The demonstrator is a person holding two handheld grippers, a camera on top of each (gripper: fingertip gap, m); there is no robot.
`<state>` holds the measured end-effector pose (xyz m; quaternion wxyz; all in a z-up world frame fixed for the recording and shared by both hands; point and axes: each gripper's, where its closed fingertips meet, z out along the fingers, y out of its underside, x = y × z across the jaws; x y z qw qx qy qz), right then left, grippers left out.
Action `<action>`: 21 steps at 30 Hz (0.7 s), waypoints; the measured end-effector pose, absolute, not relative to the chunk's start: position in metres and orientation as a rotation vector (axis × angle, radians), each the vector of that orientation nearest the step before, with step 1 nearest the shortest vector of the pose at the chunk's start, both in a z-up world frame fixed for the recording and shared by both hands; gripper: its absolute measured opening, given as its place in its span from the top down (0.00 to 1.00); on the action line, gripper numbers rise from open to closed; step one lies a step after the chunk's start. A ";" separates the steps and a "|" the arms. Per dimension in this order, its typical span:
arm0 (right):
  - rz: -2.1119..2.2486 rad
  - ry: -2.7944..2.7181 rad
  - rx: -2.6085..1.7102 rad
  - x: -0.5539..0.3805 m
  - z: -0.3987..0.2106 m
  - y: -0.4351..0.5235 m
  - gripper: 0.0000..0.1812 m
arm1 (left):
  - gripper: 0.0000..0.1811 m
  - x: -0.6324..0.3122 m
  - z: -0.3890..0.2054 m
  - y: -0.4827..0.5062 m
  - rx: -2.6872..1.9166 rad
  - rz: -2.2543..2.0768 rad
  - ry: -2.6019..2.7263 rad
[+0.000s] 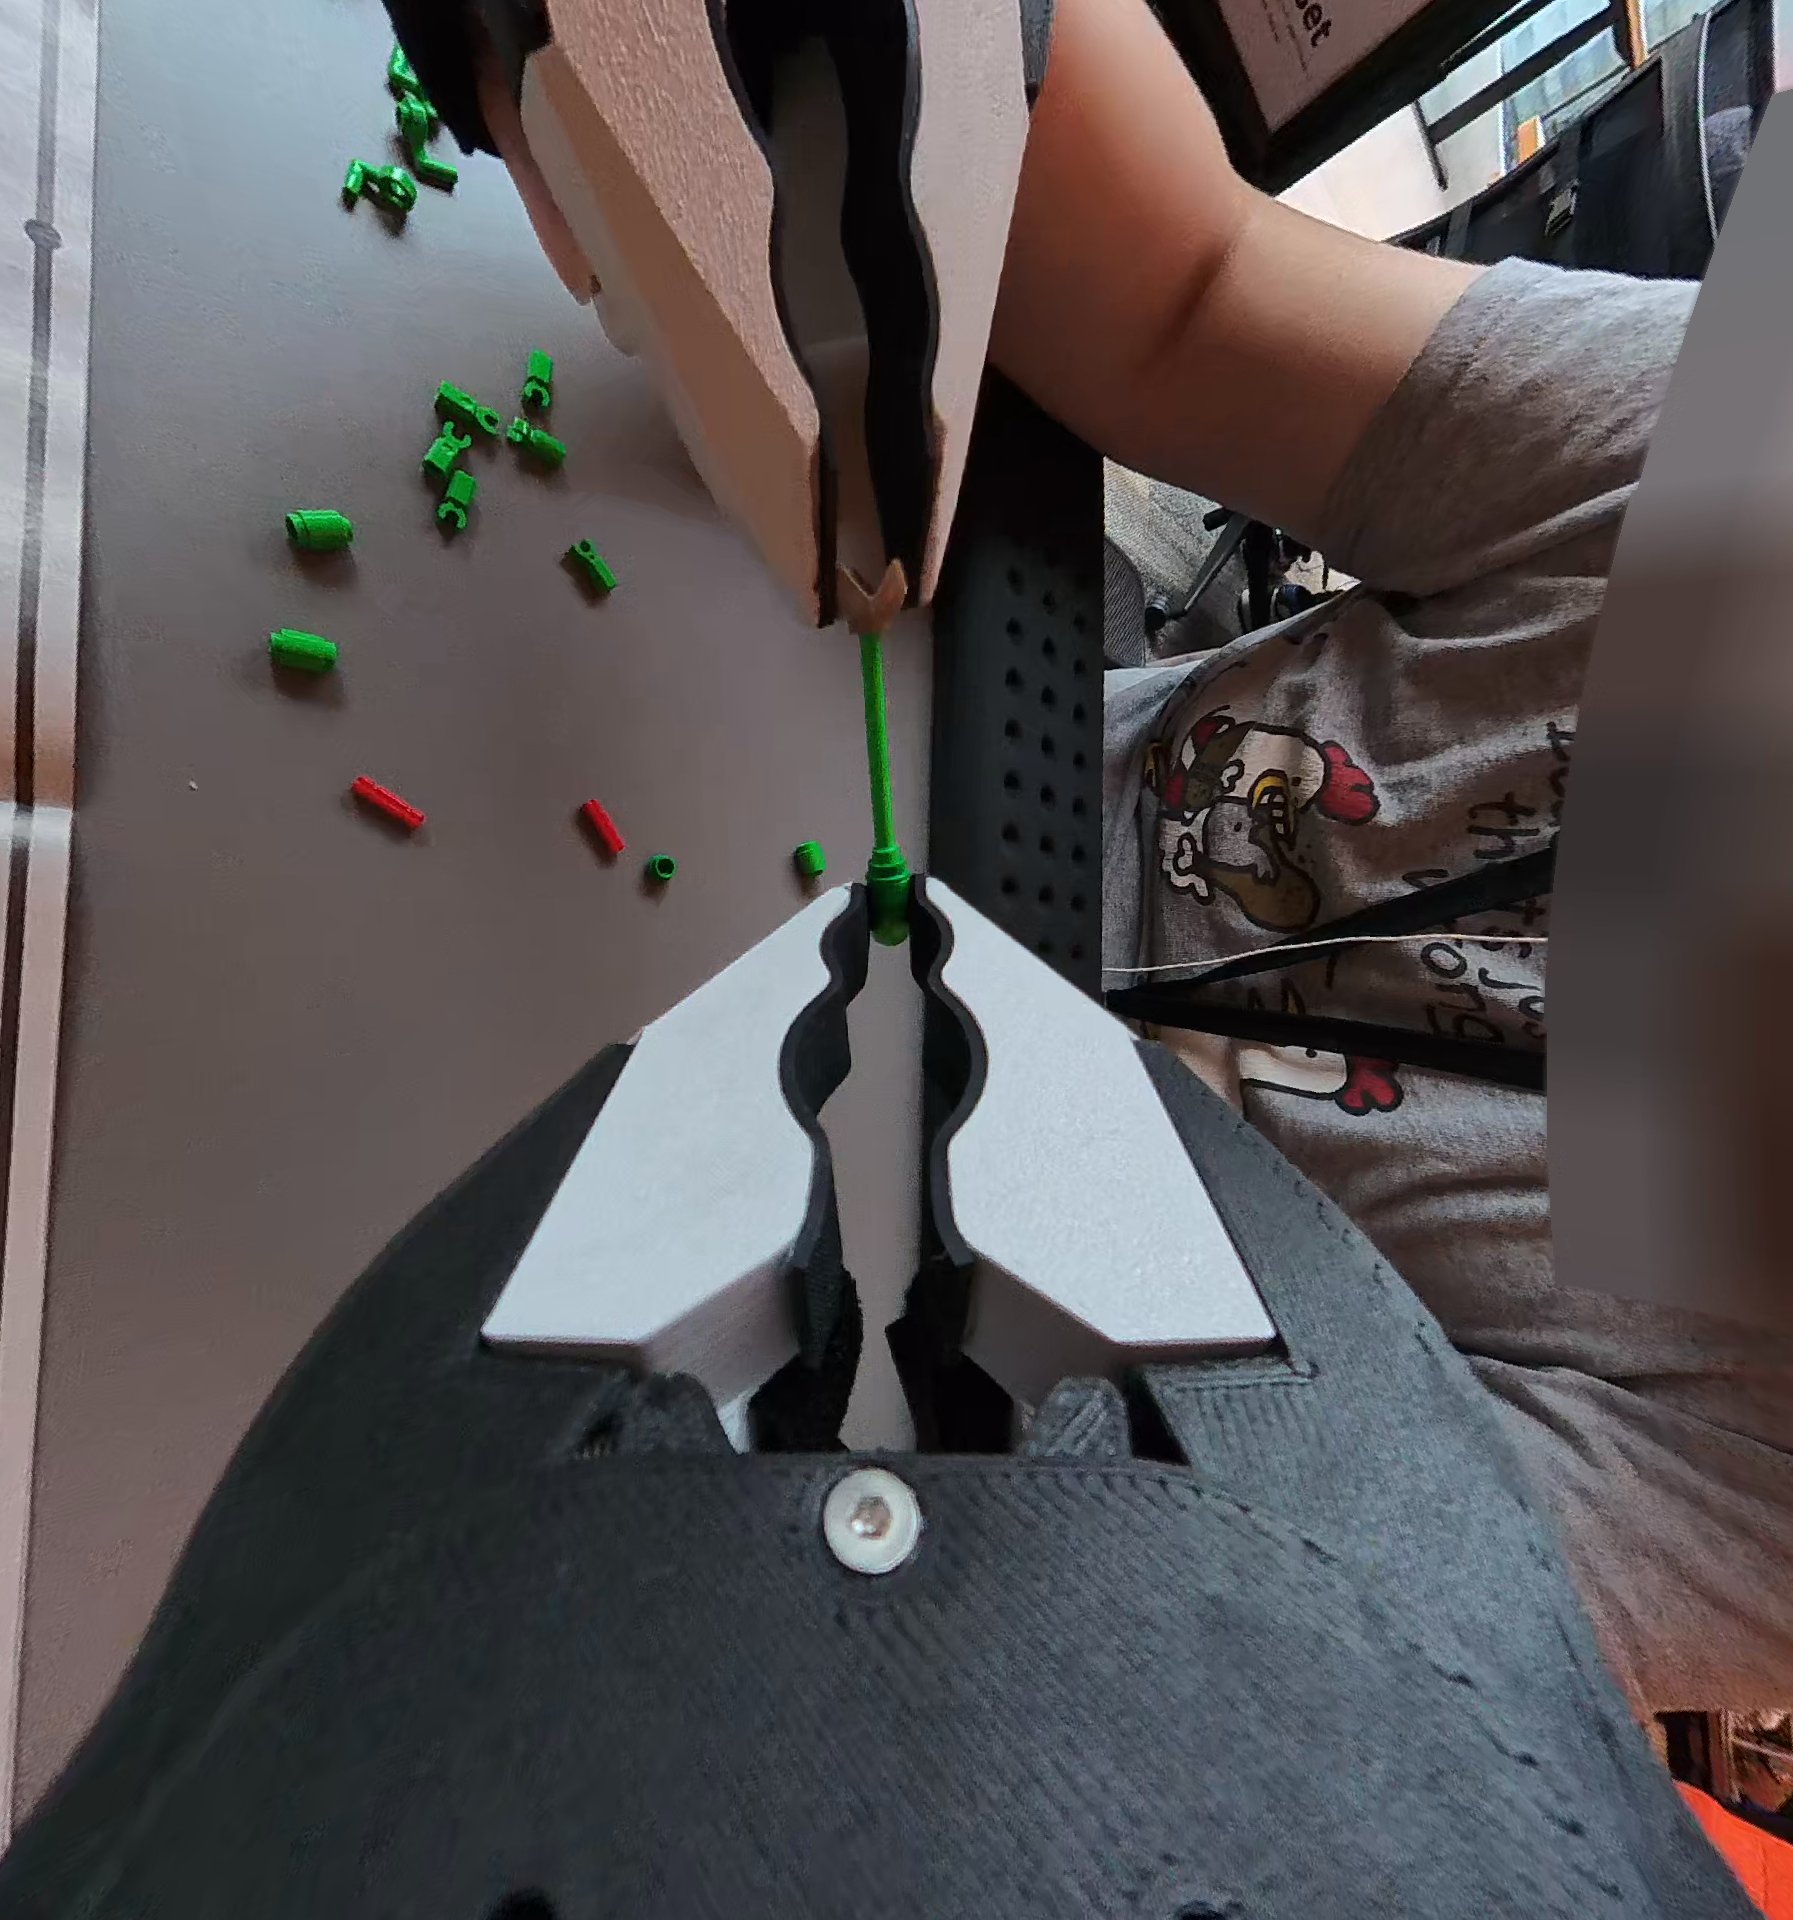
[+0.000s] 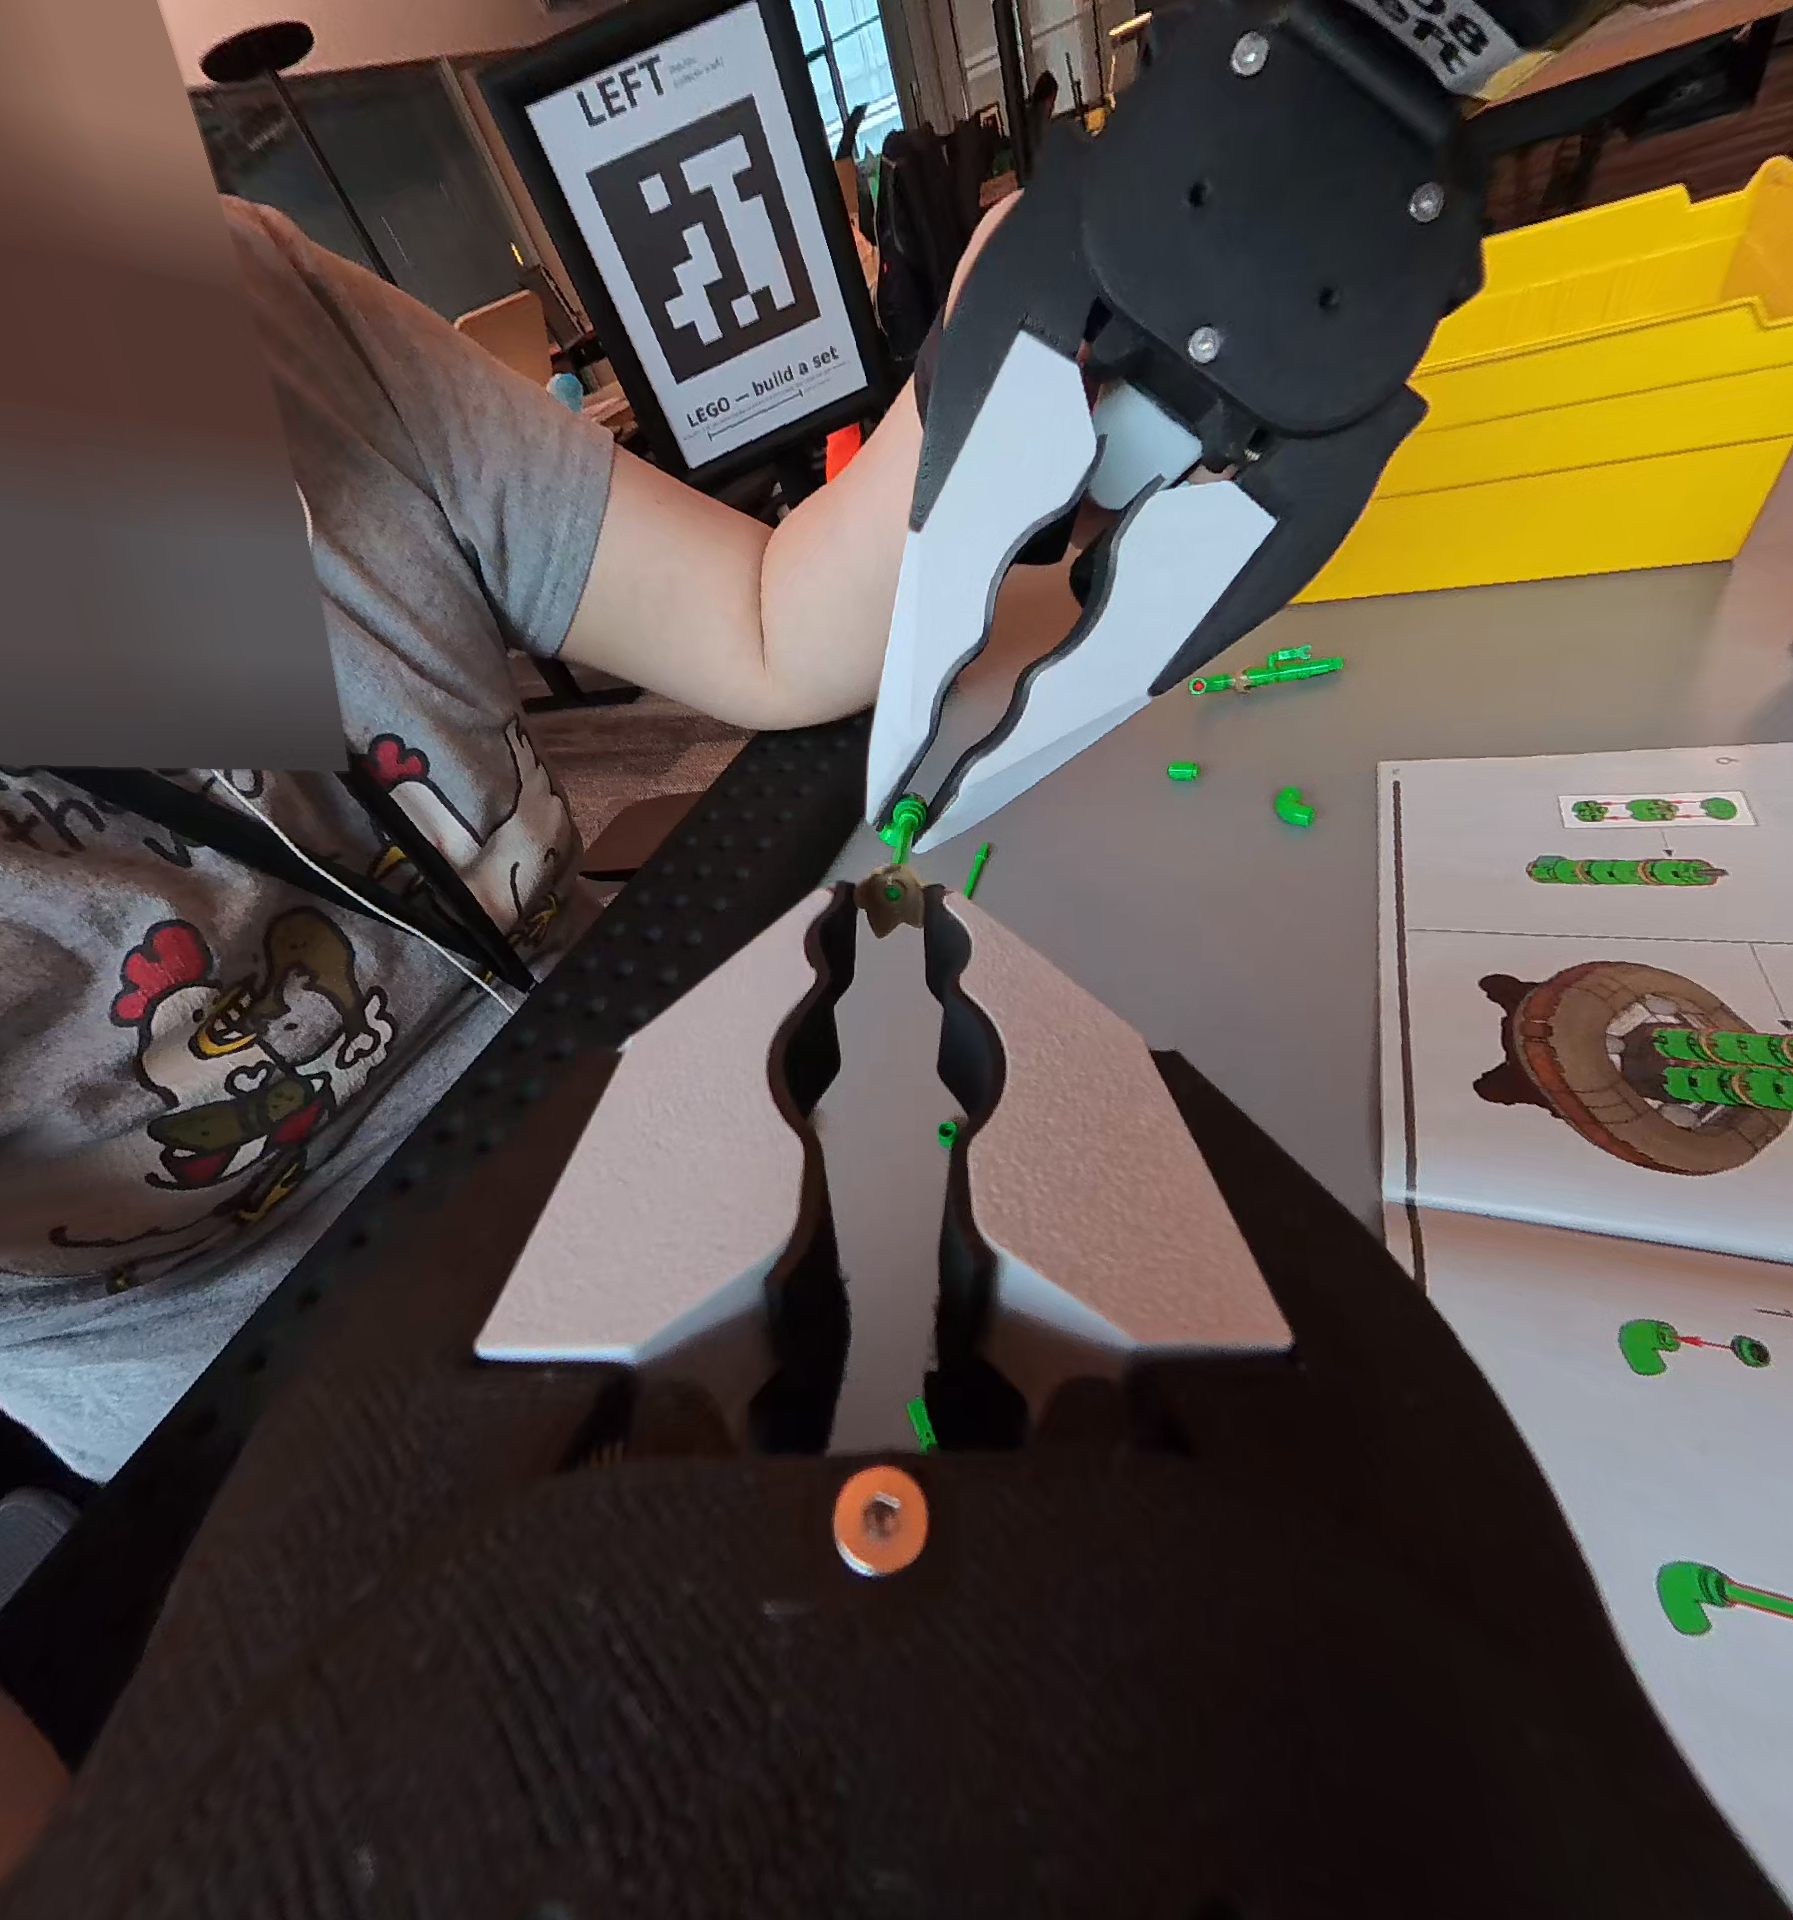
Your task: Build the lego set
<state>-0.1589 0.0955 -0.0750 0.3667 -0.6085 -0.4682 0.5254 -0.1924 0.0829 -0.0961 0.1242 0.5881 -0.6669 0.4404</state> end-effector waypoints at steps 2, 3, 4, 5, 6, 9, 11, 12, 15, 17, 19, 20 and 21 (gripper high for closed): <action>1.340 -1.201 -1.573 -0.159 -0.076 0.097 0.94 | 0.97 -0.192 -0.097 0.083 1.720 1.278 -1.941; 1.327 -1.202 -1.581 -0.159 -0.077 0.098 0.94 | 0.97 -0.192 -0.097 0.084 1.728 1.274 -1.940; 1.317 -1.206 -1.586 -0.159 -0.077 0.098 0.94 | 0.97 -0.192 -0.097 0.084 1.731 1.273 -1.938; 1.307 -1.211 -1.593 -0.159 -0.078 0.098 0.94 | 0.97 -0.192 -0.098 0.085 1.736 1.271 -1.938; 1.301 -1.218 -1.597 -0.159 -0.079 0.098 0.94 | 0.97 -0.193 -0.098 0.086 1.736 1.269 -1.938; 1.307 -1.242 -1.591 -0.161 -0.080 0.094 0.94 | 0.97 -0.195 -0.097 0.086 1.731 1.267 -1.947; 1.307 -1.239 -1.580 -0.162 -0.078 0.094 0.94 | 0.97 -0.195 -0.097 0.086 1.732 1.267 -1.951; 1.310 -1.238 -1.577 -0.162 -0.078 0.094 0.94 | 0.97 -0.195 -0.096 0.085 1.730 1.267 -1.953; 1.298 -1.237 -1.587 -0.162 -0.079 0.095 0.94 | 0.97 -0.195 -0.097 0.086 1.739 1.255 -1.956; 1.286 -1.235 -1.590 -0.162 -0.079 0.096 0.94 | 0.98 -0.196 -0.097 0.087 1.747 1.255 -1.954; 1.270 -1.234 -1.589 -0.163 -0.079 0.097 0.94 | 0.98 -0.196 -0.096 0.088 1.751 1.257 -1.954; 1.267 -1.234 -1.587 -0.164 -0.078 0.097 0.94 | 0.98 -0.197 -0.096 0.088 1.755 1.252 -1.957; 1.262 -1.236 -1.592 -0.164 -0.078 0.098 0.94 | 0.98 -0.198 -0.096 0.088 1.759 1.244 -1.963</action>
